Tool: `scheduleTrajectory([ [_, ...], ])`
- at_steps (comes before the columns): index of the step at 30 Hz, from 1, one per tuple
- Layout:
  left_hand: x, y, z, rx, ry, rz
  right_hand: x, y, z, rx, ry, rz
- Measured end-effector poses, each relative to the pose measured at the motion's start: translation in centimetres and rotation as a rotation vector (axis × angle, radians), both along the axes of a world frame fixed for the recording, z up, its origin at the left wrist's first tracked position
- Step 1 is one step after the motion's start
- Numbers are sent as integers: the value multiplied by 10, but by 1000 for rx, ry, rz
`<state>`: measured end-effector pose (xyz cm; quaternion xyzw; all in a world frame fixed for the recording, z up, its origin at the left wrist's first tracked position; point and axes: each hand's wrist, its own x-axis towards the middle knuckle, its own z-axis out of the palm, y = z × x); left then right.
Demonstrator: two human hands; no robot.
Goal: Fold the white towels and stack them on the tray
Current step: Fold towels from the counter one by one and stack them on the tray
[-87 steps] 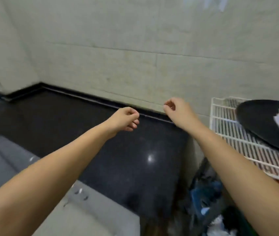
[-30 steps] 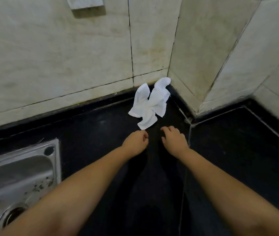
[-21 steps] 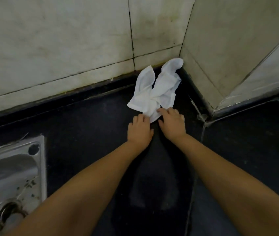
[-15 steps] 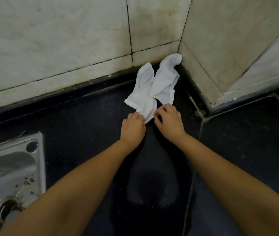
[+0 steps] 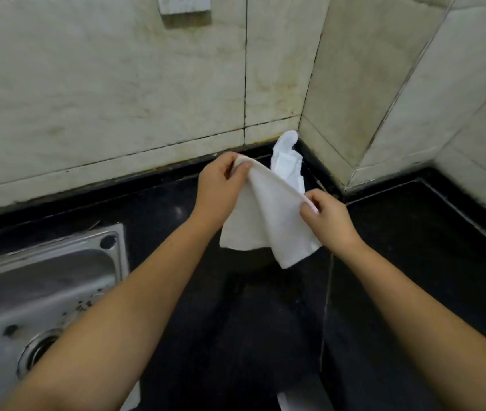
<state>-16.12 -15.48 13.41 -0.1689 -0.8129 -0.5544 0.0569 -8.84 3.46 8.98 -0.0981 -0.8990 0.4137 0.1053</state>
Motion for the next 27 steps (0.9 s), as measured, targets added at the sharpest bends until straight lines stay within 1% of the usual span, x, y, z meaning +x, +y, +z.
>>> scheduleTrajectory([
  [1,2,-7,5,28,-26,19,6,2,1,-12,-25,-24],
  [3,3,-24,7,77,-94,71,18,7,5,-123,-22,-77],
  [6,9,-53,1,154,-193,115,32,9,21,-307,83,-113],
  [8,18,-71,-6,218,-259,64,40,4,30,-335,107,-83],
  [11,40,-96,-23,223,-358,-55,60,-8,32,-386,91,-37],
  [14,70,-121,-59,105,-532,-173,94,-14,11,-341,-72,20],
  [17,110,-138,-100,-88,-655,-275,137,-13,-33,-291,-285,91],
  [20,141,-139,-129,-306,-762,-344,172,-12,-73,-270,-487,110],
  [21,146,-137,-136,-368,-764,-356,177,-13,-78,-279,-536,108],
  [23,145,-134,-143,-426,-741,-330,177,-12,-81,-302,-586,96],
  [25,133,-128,-143,-446,-705,-257,162,-10,-79,-274,-579,62],
  [27,115,-116,-141,-464,-643,-180,139,-7,-79,-195,-560,-4],
])
